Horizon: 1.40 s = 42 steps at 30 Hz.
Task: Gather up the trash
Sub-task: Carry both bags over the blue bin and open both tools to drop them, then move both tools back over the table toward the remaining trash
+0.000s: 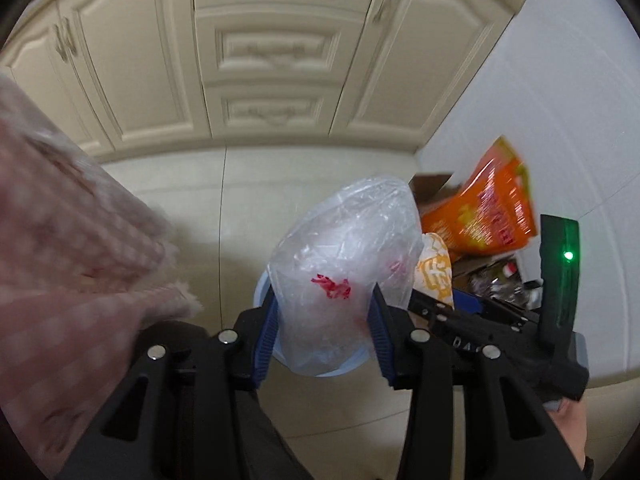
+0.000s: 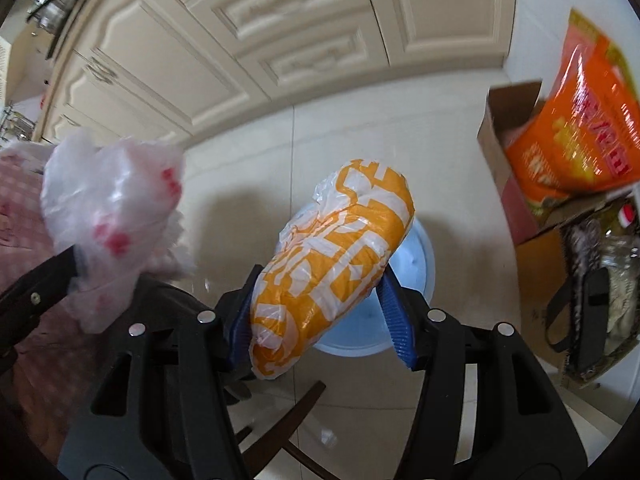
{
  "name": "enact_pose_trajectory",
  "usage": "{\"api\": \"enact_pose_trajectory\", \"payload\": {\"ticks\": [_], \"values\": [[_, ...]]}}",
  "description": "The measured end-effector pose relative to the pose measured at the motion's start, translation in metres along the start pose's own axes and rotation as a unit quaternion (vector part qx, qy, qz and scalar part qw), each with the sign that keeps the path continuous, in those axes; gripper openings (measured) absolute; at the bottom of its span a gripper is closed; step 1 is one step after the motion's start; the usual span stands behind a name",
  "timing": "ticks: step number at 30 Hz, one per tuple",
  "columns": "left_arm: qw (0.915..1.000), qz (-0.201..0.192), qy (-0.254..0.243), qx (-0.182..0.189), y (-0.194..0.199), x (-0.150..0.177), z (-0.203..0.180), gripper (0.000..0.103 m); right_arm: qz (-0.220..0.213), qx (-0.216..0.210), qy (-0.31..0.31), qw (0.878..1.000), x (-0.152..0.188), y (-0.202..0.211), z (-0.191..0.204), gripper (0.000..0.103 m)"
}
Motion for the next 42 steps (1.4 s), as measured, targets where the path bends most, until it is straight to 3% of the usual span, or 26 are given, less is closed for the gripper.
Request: {"api": "enact_pose_trajectory", "payload": {"ticks": [4, 6, 8, 11, 16, 21, 31, 36, 42], "values": [[0.9985, 0.052, 0.014, 0.003, -0.046, 0.01, 0.003, 0.043, 0.032, 0.005, -0.003, 0.999, 0.011, -0.032, -0.011, 0.059], [0.9973, 0.071, 0.018, 0.004, -0.061, 0.014, 0.004, 0.047, 0.035, 0.012, -0.005, 0.999, 0.012, -0.041, -0.016, 0.069], [0.9957, 0.09, 0.023, 0.002, -0.073, 0.016, 0.006, 0.063, 0.04, 0.018, -0.009, 0.999, 0.014, -0.048, -0.021, 0.093], [0.9958, 0.088, 0.025, -0.009, -0.071, 0.017, 0.008, 0.088, 0.04, 0.03, -0.022, 0.998, 0.017, -0.052, -0.033, 0.097], [0.9968, 0.062, 0.024, -0.043, -0.06, 0.009, 0.014, 0.093, 0.021, 0.043, -0.033, 0.998, 0.016, -0.036, -0.037, 0.097], [0.9975, 0.024, 0.009, -0.065, -0.031, 0.002, 0.008, 0.094, -0.003, 0.047, -0.033, 0.998, 0.006, -0.015, -0.033, 0.097], [0.9968, -0.063, -0.007, -0.049, 0.059, -0.018, -0.01, 0.094, -0.073, 0.03, -0.024, 0.997, -0.029, 0.056, 0.01, 0.097], [0.9917, -0.122, -0.012, -0.039, 0.122, -0.027, -0.013, 0.094, -0.128, 0.008, 0.008, 0.992, -0.049, 0.109, 0.057, 0.097], [0.9784, -0.201, 0.003, -0.046, 0.211, -0.03, 0.002, 0.094, -0.179, -0.027, 0.065, 0.981, -0.061, 0.171, 0.128, 0.097]]}}
Point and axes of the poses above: each gripper's, at about its wrist camera, not at the fingertips, and y roughly against the way its jaws point, z to its left, x to its underside, the point moved 4 cm from there along -y, roughly the way its jaws point, and after that the axes turned 10 degrees about -z, right-handed, at the moved point
